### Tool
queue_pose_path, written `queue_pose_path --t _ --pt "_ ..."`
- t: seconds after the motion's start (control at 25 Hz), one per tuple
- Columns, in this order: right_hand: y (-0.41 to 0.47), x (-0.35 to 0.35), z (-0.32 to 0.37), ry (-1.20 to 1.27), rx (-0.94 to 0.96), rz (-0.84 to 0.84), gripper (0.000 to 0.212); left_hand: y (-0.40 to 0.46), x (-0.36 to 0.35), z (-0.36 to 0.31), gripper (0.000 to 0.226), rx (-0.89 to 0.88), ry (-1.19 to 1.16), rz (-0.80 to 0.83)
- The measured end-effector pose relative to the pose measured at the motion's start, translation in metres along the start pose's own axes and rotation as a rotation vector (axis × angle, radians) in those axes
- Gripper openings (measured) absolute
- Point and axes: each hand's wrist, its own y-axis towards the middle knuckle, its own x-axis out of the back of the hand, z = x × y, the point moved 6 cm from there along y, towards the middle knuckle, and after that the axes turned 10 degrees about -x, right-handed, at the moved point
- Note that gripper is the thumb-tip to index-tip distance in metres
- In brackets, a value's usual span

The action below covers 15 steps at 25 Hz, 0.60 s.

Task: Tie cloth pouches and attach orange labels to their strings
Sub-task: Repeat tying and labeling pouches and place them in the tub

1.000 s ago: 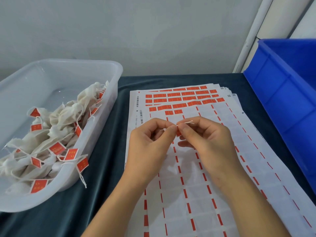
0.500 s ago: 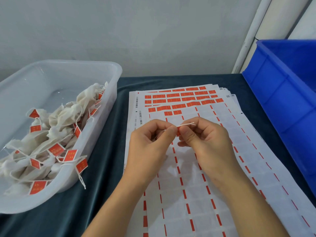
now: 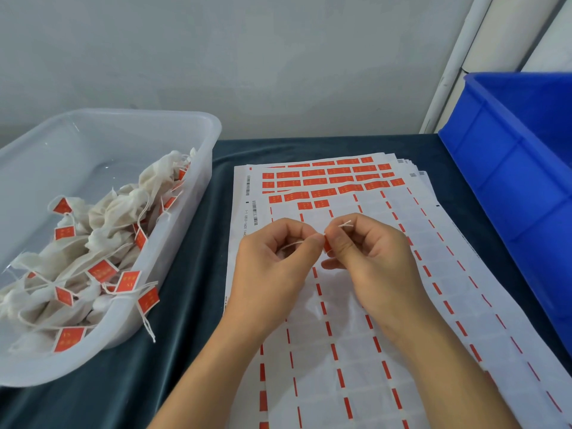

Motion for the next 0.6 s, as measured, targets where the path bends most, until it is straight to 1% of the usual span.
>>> queue_pose_path --t 0.16,0.24,0.4,0.48,0.6 --pt "0.0001 -0.0019 -0.0005 0.059 -0.016 0.041 0.013 0.0012 0.0015 0.0007 0.017 -0.004 0.005 -0.013" --pt "0.0002 -0.0025 -0.0004 0.048 -0.021 0.063 0.012 0.0007 0.0006 0.0013 0.018 -0.002 0.007 -0.009" --pt "0.0007 -0.0011 -0.0004 0.032 -0.020 0.034 0.012 0.0003 0.0015 0.0005 0.017 -0.018 -0.032 -0.005" --pt "0.0009 -0.0001 -0.0013 0.038 -0.026 0.023 0.012 0.0010 0.0023 0.0021 0.015 -0.016 -0.012 -0.015" --pt "0.0008 -0.0022 -0.0013 0.070 -0.037 0.055 0.011 0.0008 0.0016 0.0050 0.021 -0.006 0.040 -0.023"
